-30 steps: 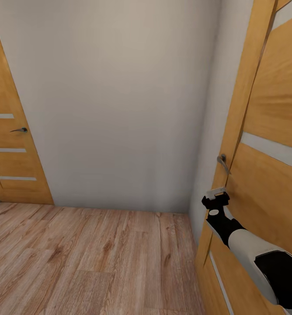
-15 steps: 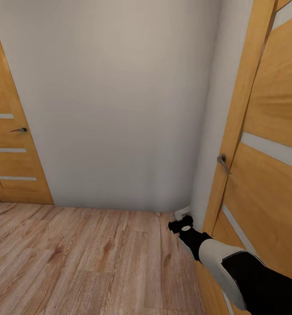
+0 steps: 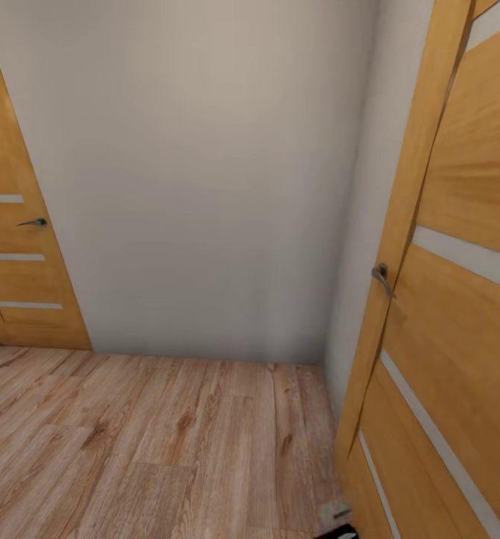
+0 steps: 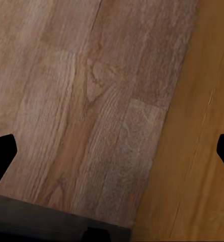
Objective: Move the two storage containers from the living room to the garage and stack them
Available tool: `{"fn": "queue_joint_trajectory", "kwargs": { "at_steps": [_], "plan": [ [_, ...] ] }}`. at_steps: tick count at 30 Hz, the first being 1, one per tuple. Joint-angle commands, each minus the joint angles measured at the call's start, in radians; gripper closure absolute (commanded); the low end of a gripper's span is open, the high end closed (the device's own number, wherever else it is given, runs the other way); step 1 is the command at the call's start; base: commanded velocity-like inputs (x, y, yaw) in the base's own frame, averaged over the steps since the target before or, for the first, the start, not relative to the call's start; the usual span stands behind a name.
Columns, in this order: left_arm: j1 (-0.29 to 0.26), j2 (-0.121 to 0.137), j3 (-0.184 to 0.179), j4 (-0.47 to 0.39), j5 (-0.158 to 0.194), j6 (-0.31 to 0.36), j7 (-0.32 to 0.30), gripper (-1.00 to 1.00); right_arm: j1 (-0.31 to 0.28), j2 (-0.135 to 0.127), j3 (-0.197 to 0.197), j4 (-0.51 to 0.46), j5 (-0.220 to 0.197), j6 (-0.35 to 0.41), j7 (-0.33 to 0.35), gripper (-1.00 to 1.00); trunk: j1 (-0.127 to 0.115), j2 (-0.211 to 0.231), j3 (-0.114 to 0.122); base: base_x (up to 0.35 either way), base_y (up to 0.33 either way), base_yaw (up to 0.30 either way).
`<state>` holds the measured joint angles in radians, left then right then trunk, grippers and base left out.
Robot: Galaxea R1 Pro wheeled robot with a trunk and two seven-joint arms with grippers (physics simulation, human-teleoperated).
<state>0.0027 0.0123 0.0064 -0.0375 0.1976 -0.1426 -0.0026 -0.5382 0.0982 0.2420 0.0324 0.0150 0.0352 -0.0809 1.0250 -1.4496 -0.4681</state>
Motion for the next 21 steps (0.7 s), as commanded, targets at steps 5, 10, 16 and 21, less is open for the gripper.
{"fn": "queue_joint_trajectory", "kwargs": {
  "at_steps": [5,10,16,21],
  "plan": [
    [0.0,0.0,0.001,-0.001,0.005,-0.002,0.0,-1.0,0.198,-0.048,0.005,0.001,0.001,-0.111,-0.005,-1.0,0.0,0.0,-0.001,0.0,0.0,0.0],
    [0.0,0.0,0.0,-0.001,0.005,-0.002,-0.001,-1.0,0.266,-0.057,0.005,0.001,0.0,-0.13,-0.005,-1.0,0.0,0.0,-0.001,0.0,0.0,0.0],
    [0.0,0.0,0.001,-0.001,0.005,-0.002,-0.001,-1.0,0.289,-0.059,0.005,0.002,0.001,-0.131,-0.005,-1.0,0.0,0.0,-0.001,0.0,0.0,0.0],
    [0.0,0.0,0.001,-0.001,0.005,-0.002,0.0,-1.0,0.328,-0.059,0.005,0.002,0.002,-0.144,-0.004,-1.0,0.0,0.0,-0.001,0.0,0.0,0.0]
  ]
}}
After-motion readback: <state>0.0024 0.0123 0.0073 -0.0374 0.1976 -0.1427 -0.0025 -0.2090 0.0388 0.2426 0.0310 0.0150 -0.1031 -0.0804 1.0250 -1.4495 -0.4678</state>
